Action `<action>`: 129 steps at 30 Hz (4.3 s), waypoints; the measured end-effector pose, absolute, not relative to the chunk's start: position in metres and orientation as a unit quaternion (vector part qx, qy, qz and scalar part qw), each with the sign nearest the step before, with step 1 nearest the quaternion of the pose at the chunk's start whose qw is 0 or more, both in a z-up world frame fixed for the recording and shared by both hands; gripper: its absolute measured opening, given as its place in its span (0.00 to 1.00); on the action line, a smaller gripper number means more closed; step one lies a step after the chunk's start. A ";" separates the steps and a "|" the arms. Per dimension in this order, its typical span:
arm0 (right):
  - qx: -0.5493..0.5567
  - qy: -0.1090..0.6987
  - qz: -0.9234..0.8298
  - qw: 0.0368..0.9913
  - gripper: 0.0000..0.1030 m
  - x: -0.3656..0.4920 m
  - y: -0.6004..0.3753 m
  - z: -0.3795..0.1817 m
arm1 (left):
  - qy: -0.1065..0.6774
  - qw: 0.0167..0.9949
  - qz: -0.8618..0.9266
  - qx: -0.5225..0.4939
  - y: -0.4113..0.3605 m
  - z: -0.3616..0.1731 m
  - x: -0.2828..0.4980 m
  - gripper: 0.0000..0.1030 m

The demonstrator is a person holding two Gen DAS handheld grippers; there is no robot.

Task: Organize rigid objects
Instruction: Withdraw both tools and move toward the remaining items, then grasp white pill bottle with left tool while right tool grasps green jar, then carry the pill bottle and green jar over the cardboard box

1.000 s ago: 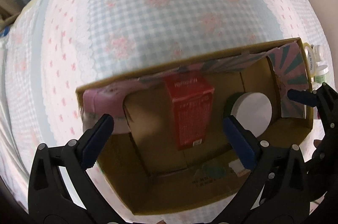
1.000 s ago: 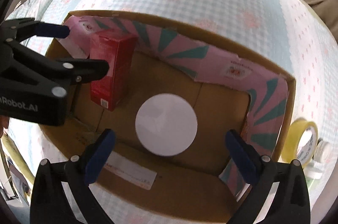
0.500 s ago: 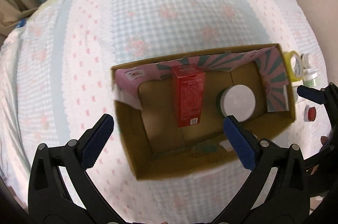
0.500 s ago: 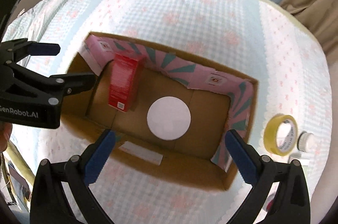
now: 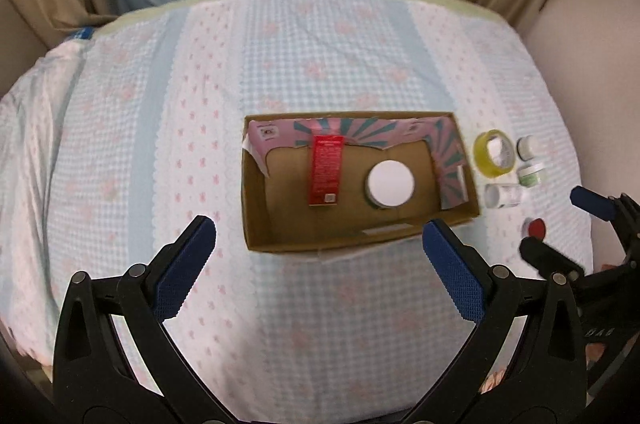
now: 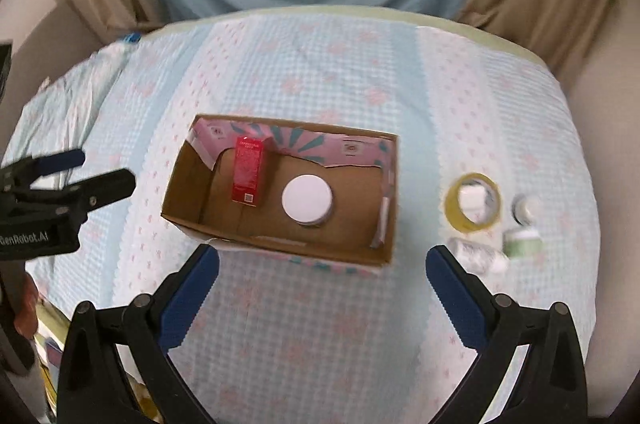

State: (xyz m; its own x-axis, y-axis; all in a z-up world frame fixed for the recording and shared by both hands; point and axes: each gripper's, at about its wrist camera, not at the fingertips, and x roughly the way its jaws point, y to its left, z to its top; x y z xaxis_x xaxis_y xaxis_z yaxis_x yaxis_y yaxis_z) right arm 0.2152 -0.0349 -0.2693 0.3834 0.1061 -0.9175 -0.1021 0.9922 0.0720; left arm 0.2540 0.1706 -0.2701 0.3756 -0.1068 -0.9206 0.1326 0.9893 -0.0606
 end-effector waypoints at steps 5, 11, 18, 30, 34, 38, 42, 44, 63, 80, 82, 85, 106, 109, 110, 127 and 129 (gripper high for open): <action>0.044 0.525 0.033 0.849 1.00 0.186 -0.069 -0.236 | 0.535 0.842 -0.070 0.014 0.148 -0.246 0.221 1.00; 0.070 0.501 0.016 0.863 1.00 0.163 -0.118 -0.212 | 0.521 0.850 -0.069 -0.006 0.111 -0.227 0.190 1.00; 0.054 0.495 0.023 0.867 1.00 0.153 -0.185 -0.210 | 0.508 0.860 -0.039 -0.021 0.044 -0.223 0.166 1.00; 0.039 0.518 0.064 0.852 1.00 0.169 -0.315 -0.239 | 0.520 0.853 -0.016 -0.046 -0.070 -0.246 0.165 1.00; 0.045 0.527 0.057 0.847 1.00 0.177 -0.344 -0.251 | 0.531 0.846 -0.024 -0.034 -0.100 -0.260 0.176 1.00; 0.054 0.540 0.046 0.839 1.00 0.185 -0.366 -0.269 | 0.548 0.834 -0.051 -0.026 -0.125 -0.282 0.191 1.00; 0.068 0.557 0.034 0.827 1.00 0.197 -0.384 -0.290 | 0.560 0.825 -0.080 0.003 -0.147 -0.306 0.209 1.00; 0.071 0.566 0.032 0.821 1.00 0.203 -0.390 -0.301 | 0.565 0.819 -0.098 0.016 -0.158 -0.318 0.219 1.00; 0.136 0.649 0.048 0.747 1.00 0.276 -0.411 -0.461 | 0.539 0.664 -0.359 0.374 -0.279 -0.478 0.249 0.93; 0.219 0.657 0.129 0.710 0.82 0.296 -0.413 -0.522 | 0.520 0.576 -0.448 0.444 -0.297 -0.531 0.278 0.56; 0.234 0.657 0.143 0.702 0.79 0.298 -0.412 -0.528 | 0.522 0.574 -0.454 0.438 -0.298 -0.531 0.285 0.55; 0.233 0.658 0.153 0.699 0.66 0.303 -0.408 -0.530 | 0.519 0.576 -0.458 0.434 -0.299 -0.526 0.292 0.53; 0.248 0.632 0.108 0.726 0.66 0.281 -0.422 -0.497 | 0.594 0.660 -0.357 0.290 -0.236 -0.478 0.333 0.50; 0.250 0.624 0.103 0.733 0.66 0.275 -0.422 -0.485 | 0.608 0.681 -0.330 0.241 -0.213 -0.467 0.335 0.49; 0.250 0.620 0.101 0.737 0.66 0.273 -0.422 -0.480 | 0.610 0.689 -0.320 0.225 -0.208 -0.461 0.338 0.49; 0.203 0.559 0.083 0.799 0.66 0.217 -0.391 -0.336 | 0.563 0.800 -0.207 0.017 -0.145 -0.344 0.247 0.48; 0.190 0.547 0.090 0.810 0.66 0.212 -0.381 -0.312 | 0.550 0.812 -0.197 0.002 -0.138 -0.325 0.238 0.48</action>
